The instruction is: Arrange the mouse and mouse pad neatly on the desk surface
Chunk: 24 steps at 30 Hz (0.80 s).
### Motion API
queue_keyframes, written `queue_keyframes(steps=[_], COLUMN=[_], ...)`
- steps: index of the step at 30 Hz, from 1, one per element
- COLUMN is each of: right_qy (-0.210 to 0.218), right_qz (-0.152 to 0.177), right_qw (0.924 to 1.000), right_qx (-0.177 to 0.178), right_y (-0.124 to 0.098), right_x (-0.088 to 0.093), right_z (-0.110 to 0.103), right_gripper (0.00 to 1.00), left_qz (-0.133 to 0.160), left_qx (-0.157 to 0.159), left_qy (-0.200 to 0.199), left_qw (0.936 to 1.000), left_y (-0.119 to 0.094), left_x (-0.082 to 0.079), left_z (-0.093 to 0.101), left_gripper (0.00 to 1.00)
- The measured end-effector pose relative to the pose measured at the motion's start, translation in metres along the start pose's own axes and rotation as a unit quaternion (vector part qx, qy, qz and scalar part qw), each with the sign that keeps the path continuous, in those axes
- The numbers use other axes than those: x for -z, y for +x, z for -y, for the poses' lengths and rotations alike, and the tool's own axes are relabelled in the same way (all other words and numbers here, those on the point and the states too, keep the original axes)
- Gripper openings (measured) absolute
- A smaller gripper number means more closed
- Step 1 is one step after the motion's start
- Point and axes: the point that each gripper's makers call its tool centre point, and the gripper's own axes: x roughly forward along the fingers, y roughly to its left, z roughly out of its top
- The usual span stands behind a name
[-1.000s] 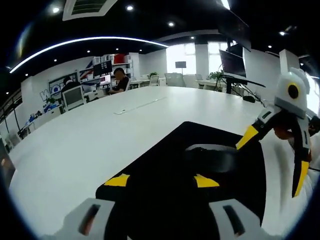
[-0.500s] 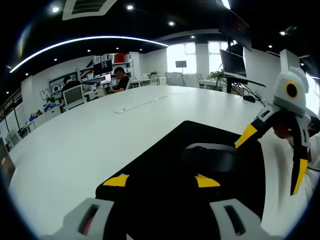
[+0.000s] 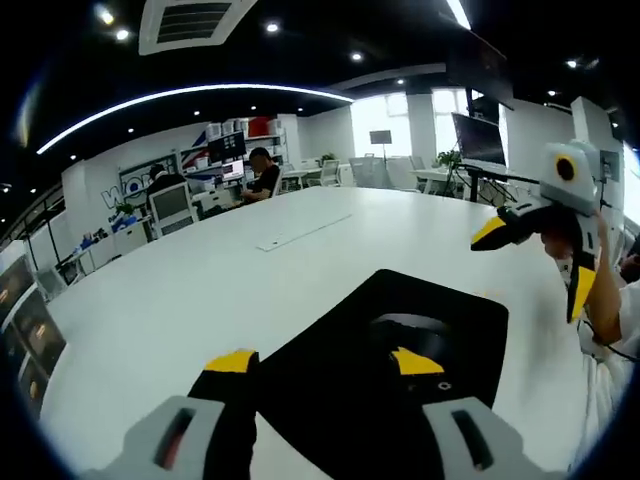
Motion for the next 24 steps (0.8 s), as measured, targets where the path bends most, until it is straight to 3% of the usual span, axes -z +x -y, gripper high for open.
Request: queue_keyframes(steps=[6,24], right_qy=[-0.009,-0.026], right_qz=[0.030,0.062], right_qw=[0.9991,0.9960], right_qx=[0.029,0.059], right_y=[-0.027,-0.058], right_x=[-0.020,-0.043], right_z=[0.011,0.022], right_gripper=[0.73,0.72], left_qz=[0.017,0.094], left_qx=[0.011,0.027], left_qy=[0.004,0.022], left_qw=[0.9998,0.9949], left_y=[-0.028,-0.092], left_x=[-0.012,-0.043], left_z=[0.008,0.029], left_gripper=[0.53,0.54])
